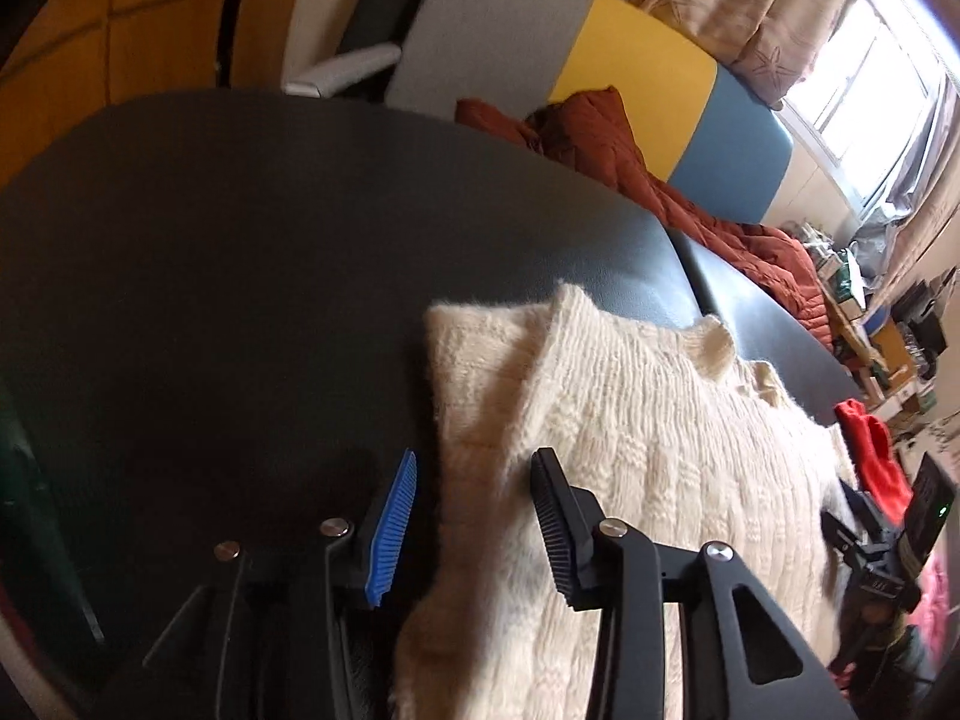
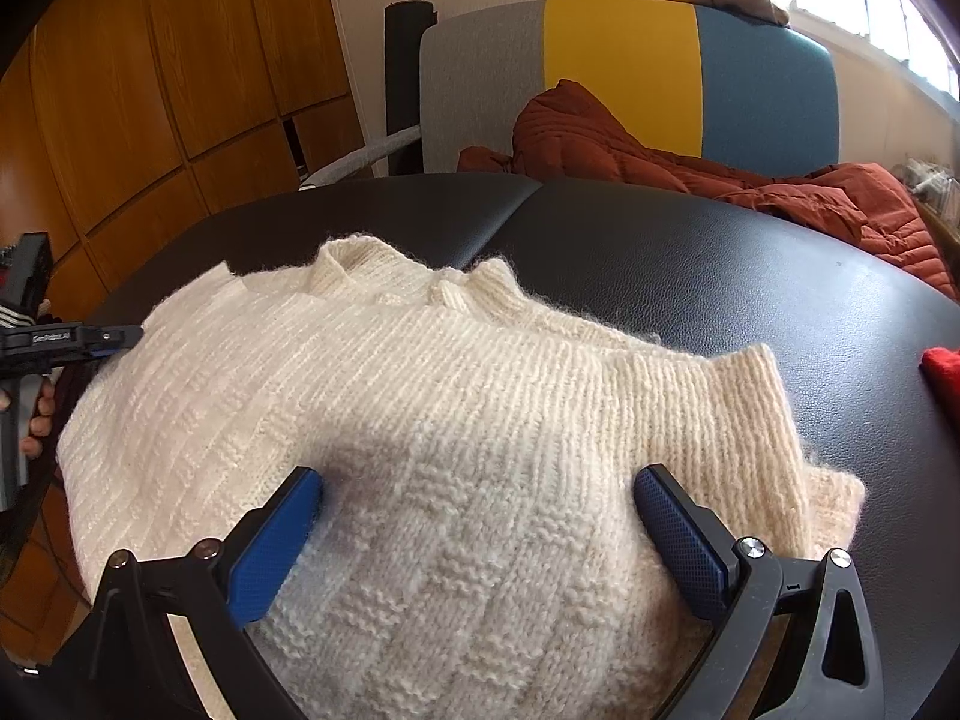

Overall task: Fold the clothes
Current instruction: 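Open the left gripper and press the sweater flat, then grasp the sweater side with the left gripper and fold it inward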

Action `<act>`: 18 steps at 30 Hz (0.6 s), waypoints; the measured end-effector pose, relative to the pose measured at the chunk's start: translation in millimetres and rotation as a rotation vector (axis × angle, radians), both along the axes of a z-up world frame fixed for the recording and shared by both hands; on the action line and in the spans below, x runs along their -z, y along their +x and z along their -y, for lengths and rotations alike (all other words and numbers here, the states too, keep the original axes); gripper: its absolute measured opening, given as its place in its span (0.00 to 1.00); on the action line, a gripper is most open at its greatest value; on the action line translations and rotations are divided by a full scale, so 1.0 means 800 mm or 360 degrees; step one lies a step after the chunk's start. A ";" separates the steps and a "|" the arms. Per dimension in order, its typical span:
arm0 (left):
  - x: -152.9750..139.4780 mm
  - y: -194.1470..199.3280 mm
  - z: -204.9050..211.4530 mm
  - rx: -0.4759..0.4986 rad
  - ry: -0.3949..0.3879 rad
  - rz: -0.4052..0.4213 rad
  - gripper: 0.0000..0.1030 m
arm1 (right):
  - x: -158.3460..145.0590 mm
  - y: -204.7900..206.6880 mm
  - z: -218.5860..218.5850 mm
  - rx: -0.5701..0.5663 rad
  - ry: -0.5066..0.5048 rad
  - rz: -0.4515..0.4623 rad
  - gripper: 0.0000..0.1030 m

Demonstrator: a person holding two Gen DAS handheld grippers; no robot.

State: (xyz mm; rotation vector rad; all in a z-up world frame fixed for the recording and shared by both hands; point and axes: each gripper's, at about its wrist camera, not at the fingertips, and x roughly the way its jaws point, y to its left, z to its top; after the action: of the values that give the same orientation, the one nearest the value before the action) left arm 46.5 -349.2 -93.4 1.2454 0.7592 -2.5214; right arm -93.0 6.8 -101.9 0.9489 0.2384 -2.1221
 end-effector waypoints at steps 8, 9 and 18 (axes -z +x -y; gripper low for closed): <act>0.023 -0.008 0.008 0.0024 0.0189 -0.0021 0.39 | 0.001 -0.003 -0.002 -0.0008 -0.0039 0.0025 1.00; 0.023 -0.008 0.007 0.0037 0.0192 -0.0018 0.36 | 0.001 -0.003 -0.002 -0.0008 -0.0036 0.0025 1.00; 0.014 -0.012 0.000 0.0019 0.0112 0.0004 0.15 | 0.001 -0.003 0.003 -0.0005 -0.0009 0.0023 1.00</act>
State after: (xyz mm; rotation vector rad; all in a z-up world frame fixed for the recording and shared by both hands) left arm 36.8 -349.3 -104.8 1.2785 0.8492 -2.5224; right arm -95.6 4.8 -102.6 0.9595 0.2267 -2.1111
